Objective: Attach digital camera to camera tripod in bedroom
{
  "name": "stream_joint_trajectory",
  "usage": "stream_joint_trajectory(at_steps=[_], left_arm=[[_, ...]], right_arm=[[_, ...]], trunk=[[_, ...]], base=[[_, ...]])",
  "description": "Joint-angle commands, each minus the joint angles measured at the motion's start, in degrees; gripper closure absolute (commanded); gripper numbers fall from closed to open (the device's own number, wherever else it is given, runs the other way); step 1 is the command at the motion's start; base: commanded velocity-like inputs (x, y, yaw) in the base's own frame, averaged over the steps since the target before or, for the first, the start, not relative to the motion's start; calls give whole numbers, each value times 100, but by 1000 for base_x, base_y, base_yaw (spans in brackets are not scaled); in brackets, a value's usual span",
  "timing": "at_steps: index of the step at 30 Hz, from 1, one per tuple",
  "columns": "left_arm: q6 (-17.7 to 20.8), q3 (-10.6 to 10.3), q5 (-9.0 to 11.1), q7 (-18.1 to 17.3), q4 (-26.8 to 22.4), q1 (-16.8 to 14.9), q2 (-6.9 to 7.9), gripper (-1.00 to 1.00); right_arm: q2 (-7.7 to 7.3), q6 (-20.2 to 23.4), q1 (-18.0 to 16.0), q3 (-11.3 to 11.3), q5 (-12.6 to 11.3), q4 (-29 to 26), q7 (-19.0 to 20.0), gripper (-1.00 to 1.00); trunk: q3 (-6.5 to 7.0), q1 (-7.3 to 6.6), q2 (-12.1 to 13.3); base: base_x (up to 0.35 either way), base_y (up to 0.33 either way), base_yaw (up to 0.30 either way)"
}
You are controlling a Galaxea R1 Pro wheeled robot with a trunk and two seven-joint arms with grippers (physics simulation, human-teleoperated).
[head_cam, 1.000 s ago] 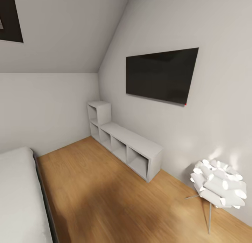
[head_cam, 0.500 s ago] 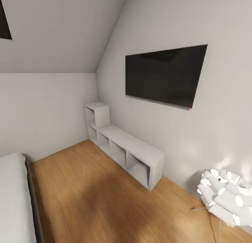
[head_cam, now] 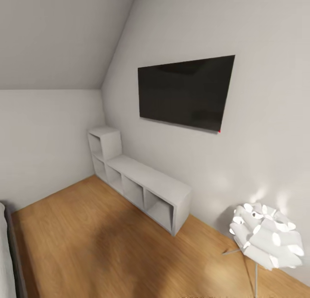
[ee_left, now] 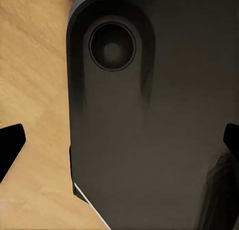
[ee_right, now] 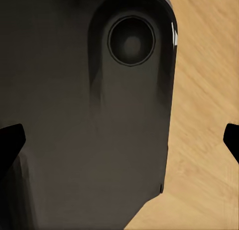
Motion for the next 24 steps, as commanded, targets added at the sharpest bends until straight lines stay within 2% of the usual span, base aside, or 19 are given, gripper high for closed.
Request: stream_joint_trajectory(at_steps=[1,13,18,24], left_arm=[[-3,9,11,3,-5,1,-1,-100],[-4,12,3,2,-8,0,-1,-100],[-3,10,2,3,-12,0,-1,-100],[5,3,4,-1,-7,0,4,-100]], right_arm=[[1,-18,0,1,4,0,-3,-100],[2,-18,0,1,4,0,-3,-100],[1,-18,0,1,4,0,-3,-100],[1,-14,0,7,4,0,-3,-100]], trunk=[[-4,0,-2],[-4,0,-2],[-4,0,-2],[-4,0,-2]], base=[[2,0,-241],[1,0,-228],[7,0,-83],[191,0,-20]])
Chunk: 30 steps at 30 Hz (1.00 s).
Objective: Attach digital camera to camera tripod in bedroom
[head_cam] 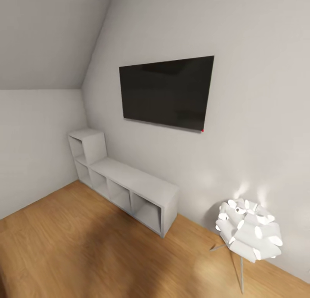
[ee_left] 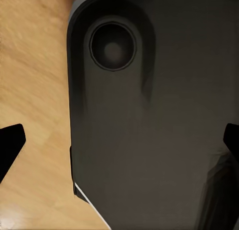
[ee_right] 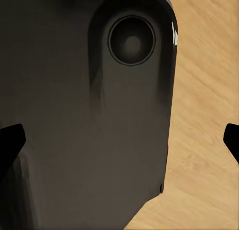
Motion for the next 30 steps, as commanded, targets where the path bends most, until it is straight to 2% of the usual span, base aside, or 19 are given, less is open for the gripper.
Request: stream_joint_trajectory(at_steps=[1,22,30], left_arm=[[2,8,12,2,-5,1,-2,-100],[4,6,17,2,-4,1,-6,-100],[-1,6,17,7,-4,1,-4,-100]], right_arm=[[0,-17,0,2,4,0,-2,-100],[-12,-7,0,21,8,0,-2,-100],[-9,2,0,22,4,0,-2,-100]], trunk=[[-4,3,-2],[-4,3,-2],[-4,3,-2]], base=[[267,0,-8],[314,0,-1],[104,0,0]])
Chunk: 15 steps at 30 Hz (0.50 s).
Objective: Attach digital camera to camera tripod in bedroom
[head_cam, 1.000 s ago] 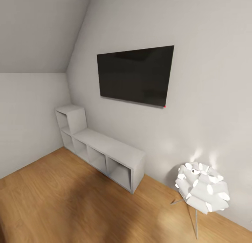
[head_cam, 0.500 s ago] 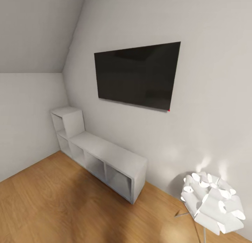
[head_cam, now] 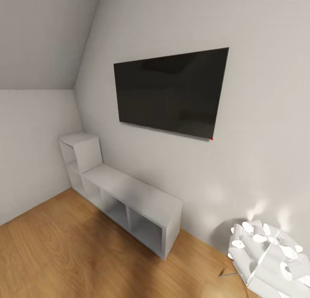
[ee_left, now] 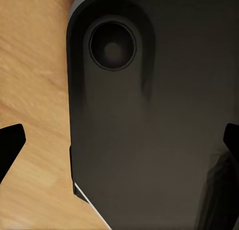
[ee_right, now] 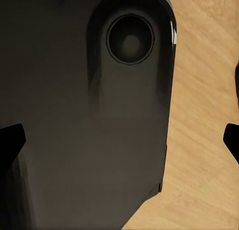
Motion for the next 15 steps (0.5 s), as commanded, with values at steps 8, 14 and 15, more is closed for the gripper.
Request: stream_joint_trajectory(at_steps=[8,14,15], left_arm=[[-9,8,11,-3,-11,1,-2,-100],[-5,9,11,-5,-6,1,-1,-100],[-5,9,11,-5,-6,1,-2,-100]], right_arm=[[0,-22,0,3,4,0,-2,-100],[0,-23,0,3,4,0,-2,-100],[0,-23,0,3,4,0,-2,-100]], trunk=[[-4,0,-2],[-4,0,-2],[-4,0,-2]], base=[[5,0,0],[86,61,0],[221,157,0]])
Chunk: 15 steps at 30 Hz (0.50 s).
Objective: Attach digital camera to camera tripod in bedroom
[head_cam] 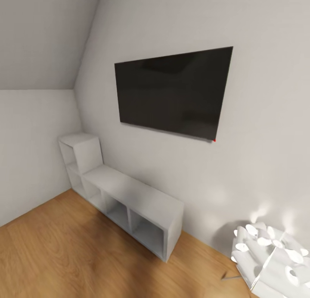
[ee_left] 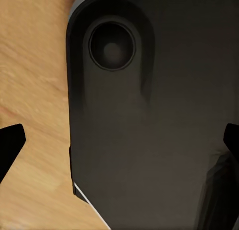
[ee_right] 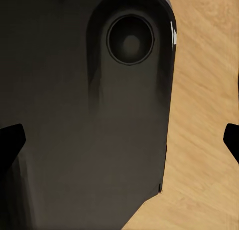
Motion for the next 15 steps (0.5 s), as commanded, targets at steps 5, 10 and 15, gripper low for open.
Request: stream_joint_trajectory(at_steps=[5,10,15], left_arm=[[0,8,11,2,-5,2,-2,-100],[1,10,11,2,-5,1,-2,-100],[1,12,9,2,-5,1,-2,-100]], right_arm=[[6,-18,-2,3,4,0,-2,-100],[4,-23,0,3,6,0,-2,-100],[4,-30,0,3,7,0,-2,-100]], trunk=[[-4,3,-2],[-4,3,-2],[-4,3,-2]], base=[[259,178,0],[284,190,0],[287,192,0]])
